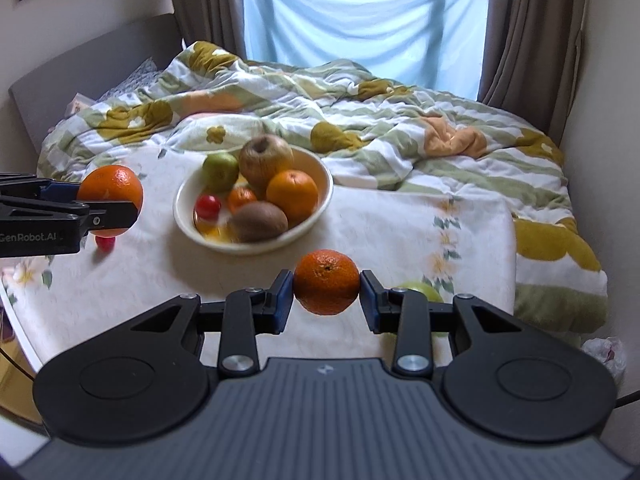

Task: Organize fruits
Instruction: 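Carry the orange and tangerine to the bowl and open the left tool, then lower the tangerine into the bowl and open the right tool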

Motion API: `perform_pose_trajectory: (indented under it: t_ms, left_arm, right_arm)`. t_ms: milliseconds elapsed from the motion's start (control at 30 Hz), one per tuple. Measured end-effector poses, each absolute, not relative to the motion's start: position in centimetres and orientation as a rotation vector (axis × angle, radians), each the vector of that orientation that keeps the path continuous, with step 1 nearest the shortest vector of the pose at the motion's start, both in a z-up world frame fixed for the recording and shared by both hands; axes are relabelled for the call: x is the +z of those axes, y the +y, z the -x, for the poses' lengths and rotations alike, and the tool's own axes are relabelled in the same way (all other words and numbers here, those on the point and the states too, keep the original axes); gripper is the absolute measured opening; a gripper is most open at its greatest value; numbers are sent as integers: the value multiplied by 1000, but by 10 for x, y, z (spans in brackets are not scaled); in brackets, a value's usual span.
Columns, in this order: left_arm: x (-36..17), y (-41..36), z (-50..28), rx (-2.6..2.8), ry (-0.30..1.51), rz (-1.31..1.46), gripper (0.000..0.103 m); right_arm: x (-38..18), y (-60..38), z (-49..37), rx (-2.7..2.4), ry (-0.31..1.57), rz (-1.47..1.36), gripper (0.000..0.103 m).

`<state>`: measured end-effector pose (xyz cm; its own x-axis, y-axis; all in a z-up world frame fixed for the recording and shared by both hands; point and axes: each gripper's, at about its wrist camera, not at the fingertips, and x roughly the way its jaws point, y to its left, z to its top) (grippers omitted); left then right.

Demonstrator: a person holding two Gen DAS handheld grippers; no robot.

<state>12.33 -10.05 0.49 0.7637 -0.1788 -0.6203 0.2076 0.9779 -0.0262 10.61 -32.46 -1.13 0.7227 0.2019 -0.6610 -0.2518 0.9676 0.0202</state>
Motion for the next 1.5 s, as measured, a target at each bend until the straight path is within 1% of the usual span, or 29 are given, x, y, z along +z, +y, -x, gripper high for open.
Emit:
perform_pose_trajectory:
  t_ms: [267, 633, 867, 1200, 1233, 1267, 1333, 1500]
  left_arm:
    - [3, -73, -167, -292, 684, -84, 63]
    - [-34, -52, -228, -414, 765, -135, 63]
    - [-57, -48, -247, -473, 810, -181, 63]
    - [-66, -54, -257, -506, 818, -219, 63]
    - [-65, -53, -256, -510, 810, -213, 68]
    - [-63, -53, -256, -513, 800, -207, 86]
    - [-57, -53, -252, -501, 766, -204, 102]
    - [-39, -44, -239, -456, 729, -195, 102]
  right_arm:
    - [-3, -289, -127, 177, 720, 31, 51]
    - [-14, -248, -157, 64, 751, -27, 51]
    - [-21, -234, -167, -3, 767, -58, 51]
    - [-25, -228, -170, -58, 782, -76, 51]
    - [-25, -229, -170, -59, 783, -75, 51]
    - [-24, -229, -171, -60, 784, -75, 51]
    - [-24, -229, -171, -57, 783, -73, 51]
    - [-18, -232, -173, -22, 774, -59, 51]
